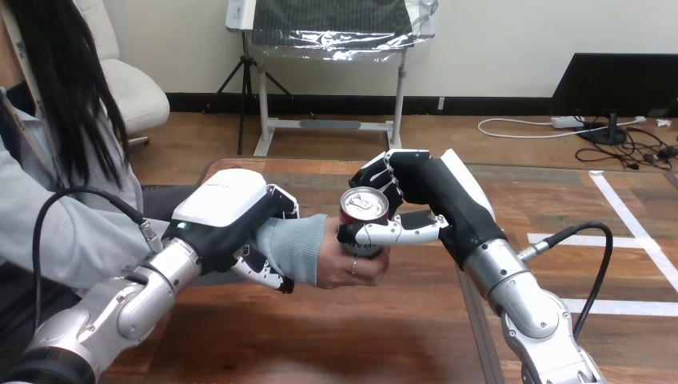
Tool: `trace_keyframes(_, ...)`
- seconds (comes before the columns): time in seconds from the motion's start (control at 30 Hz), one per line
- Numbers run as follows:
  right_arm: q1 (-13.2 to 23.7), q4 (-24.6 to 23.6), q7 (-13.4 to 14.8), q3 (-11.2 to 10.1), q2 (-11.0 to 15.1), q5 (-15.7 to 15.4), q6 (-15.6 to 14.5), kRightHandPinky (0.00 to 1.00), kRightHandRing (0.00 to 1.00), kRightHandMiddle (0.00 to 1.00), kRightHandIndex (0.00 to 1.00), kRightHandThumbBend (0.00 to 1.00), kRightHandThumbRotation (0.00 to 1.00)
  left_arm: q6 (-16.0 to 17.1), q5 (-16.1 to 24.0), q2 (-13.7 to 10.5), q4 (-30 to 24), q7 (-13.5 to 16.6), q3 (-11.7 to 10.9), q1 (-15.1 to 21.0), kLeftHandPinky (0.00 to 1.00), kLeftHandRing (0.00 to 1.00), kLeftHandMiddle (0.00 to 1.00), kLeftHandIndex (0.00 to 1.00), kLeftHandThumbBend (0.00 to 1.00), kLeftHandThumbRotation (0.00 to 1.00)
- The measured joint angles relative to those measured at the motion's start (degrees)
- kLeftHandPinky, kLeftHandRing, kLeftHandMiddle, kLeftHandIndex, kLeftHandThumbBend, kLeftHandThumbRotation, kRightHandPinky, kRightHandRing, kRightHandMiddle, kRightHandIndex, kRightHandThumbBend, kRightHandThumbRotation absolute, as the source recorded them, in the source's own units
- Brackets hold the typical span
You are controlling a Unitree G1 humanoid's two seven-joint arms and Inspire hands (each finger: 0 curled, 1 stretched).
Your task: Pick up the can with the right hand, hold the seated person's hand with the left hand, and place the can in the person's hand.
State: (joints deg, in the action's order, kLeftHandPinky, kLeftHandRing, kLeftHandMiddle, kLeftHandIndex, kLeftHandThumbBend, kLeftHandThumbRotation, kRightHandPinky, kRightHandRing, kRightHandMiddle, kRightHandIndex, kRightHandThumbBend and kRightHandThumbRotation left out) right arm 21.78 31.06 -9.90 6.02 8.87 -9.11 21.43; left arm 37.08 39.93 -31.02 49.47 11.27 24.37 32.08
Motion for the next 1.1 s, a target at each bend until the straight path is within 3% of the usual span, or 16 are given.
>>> trace_keyframes(0.23,0.00,0.01,0.04,-0.06,-0.03,0.27,0.03,0.40,0.44,0.49,0.50,0.81,0.00,0.00,0.00,0.03,0.00,0.00,-0.10,0.00,0.37,0.39,0.43,0.42,0.81,0.00)
trace_keyframes(0.43,0.00,0.07,0.14,-0.16,-0.07,0.54,0.09,0.44,0.50,0.56,0.57,0.84,0.00,0.01,0.17,0.06,0.01,0.36,-0.11,0.00,0.41,0.43,0.47,0.47,0.84,0.04)
trace_keyframes(0.53,0.00,0.24,0.42,-0.18,-0.05,0.51,0.35,0.50,0.57,0.63,0.63,0.86,0.04,0.02,0.35,0.11,0.04,0.94,-0.11,0.00,0.44,0.47,0.51,0.52,0.86,0.09)
trace_keyframes(0.57,0.00,0.29,0.61,-0.17,-0.04,0.40,0.42,0.58,0.65,0.68,0.68,0.88,0.10,0.02,0.40,0.13,0.05,1.12,-0.11,0.00,0.47,0.51,0.55,0.57,0.89,0.14)
trace_keyframes(0.83,0.01,0.50,1.70,0.21,0.46,-1.60,0.87,0.80,0.83,0.83,0.85,0.96,0.28,-0.33,0.40,0.19,0.06,1.29,-0.11,0.00,0.60,0.65,0.70,0.74,0.98,0.29)
trace_keyframes(0.87,0.01,0.50,1.69,0.39,0.51,-1.99,0.87,0.83,0.86,0.86,0.89,0.98,0.33,-0.41,0.38,0.22,0.06,1.29,-0.12,0.00,0.65,0.70,0.74,0.79,0.98,0.33)
trace_keyframes(1.1,0.01,0.86,1.03,1.50,0.46,-3.19,0.87,0.89,0.93,0.94,0.97,1.00,0.46,-1.27,0.35,0.51,-0.24,1.29,-0.17,-0.03,0.80,0.83,0.85,0.89,1.00,0.41)
